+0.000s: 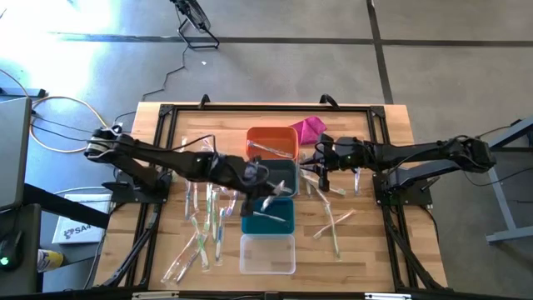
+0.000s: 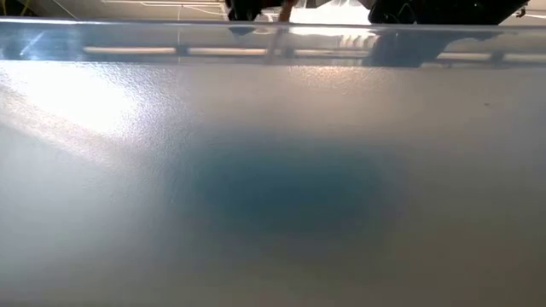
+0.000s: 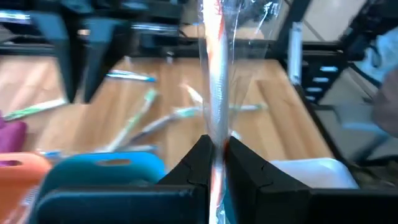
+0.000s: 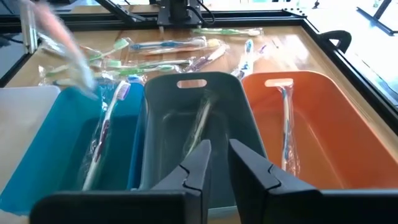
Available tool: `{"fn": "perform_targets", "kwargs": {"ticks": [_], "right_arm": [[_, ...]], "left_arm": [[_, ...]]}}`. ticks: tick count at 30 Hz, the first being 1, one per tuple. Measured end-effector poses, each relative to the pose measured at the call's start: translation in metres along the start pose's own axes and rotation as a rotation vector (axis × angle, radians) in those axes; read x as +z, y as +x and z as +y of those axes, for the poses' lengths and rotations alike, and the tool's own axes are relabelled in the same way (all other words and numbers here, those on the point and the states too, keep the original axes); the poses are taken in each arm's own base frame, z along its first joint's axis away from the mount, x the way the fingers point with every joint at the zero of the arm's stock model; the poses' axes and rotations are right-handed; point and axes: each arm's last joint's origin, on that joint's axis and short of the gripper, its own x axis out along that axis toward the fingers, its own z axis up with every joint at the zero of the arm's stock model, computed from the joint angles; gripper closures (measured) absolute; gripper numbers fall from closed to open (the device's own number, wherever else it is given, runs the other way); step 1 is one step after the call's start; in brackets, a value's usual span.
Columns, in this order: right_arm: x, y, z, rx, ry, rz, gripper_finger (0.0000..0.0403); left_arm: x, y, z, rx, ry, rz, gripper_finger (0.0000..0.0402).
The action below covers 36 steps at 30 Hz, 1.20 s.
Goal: Pick & Place Toothbrushes
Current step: Put the orange toothbrush into the transparent bin
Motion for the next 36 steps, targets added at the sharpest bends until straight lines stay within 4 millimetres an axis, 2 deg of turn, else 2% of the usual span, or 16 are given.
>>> {"fn": "perform_targets", "kwargs": {"ticks": [6, 10, 16, 26, 29, 36], "right_arm": [[0.0, 0.0, 0.0, 0.0, 0.0, 0.0, 0.0363], [0.0, 0.0, 0.0, 0.001, 0.014, -0.001, 0.0363], [0.001, 0.0, 0.0, 0.001, 0.026, -0.006, 0.0363], [0.001, 0.0, 0.0, 0.001, 0.026, -0.008, 0.0363], [0.001, 0.0, 0.0, 0.001, 0.026, -0.008, 0.0363], [0.001, 0.0, 0.0, 0.002, 0.027, -0.007, 0.0363]], "left_arm": [[0.012, -0.01, -0.037, -0.114, -0.07, -0.002, 0.0376], [0.002, -0.011, -0.054, -0.142, -0.113, 0.08, 0.0376], [-0.011, -0.001, -0.073, -0.151, -0.216, 0.135, 0.0376], [-0.039, 0.033, -0.083, -0.097, -0.338, 0.246, 0.0376], [-0.051, 0.046, -0.084, -0.084, -0.336, 0.277, 0.0376], [-0.068, 0.064, -0.086, -0.117, -0.337, 0.346, 0.0376]]}}
